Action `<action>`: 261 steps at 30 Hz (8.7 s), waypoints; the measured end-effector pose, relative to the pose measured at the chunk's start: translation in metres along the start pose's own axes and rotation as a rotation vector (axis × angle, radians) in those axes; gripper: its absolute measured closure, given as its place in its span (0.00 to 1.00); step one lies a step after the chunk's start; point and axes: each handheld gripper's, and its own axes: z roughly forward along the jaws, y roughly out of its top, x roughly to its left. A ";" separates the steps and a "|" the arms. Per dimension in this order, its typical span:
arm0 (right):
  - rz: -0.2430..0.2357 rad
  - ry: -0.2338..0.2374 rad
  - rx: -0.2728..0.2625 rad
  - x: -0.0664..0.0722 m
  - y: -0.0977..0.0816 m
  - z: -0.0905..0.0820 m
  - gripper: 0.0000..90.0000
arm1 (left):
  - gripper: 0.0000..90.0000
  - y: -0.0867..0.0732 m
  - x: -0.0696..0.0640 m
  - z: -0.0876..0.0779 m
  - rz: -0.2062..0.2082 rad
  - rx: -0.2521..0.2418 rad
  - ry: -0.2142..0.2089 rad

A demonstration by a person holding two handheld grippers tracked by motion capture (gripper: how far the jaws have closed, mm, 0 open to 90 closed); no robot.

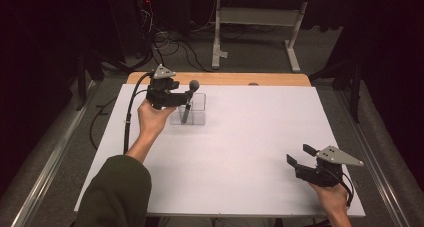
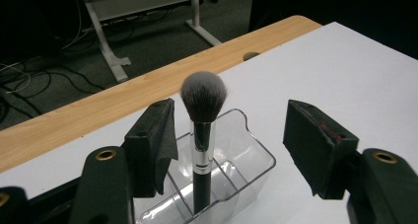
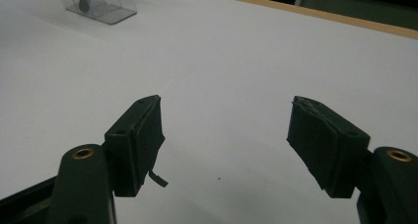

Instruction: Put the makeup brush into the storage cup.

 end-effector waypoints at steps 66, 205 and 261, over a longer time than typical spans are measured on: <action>0.004 -0.001 0.003 0.001 0.000 0.000 0.35 | 0.40 0.004 0.003 -0.050 0.024 -0.012 -0.035; 0.005 0.001 -0.003 0.002 0.001 0.001 0.34 | 0.40 -0.050 0.044 -0.158 -0.157 -0.070 -0.091; 0.006 0.005 -0.005 0.002 0.001 0.000 0.34 | 0.40 -0.083 0.063 -0.149 -0.139 -0.048 -0.027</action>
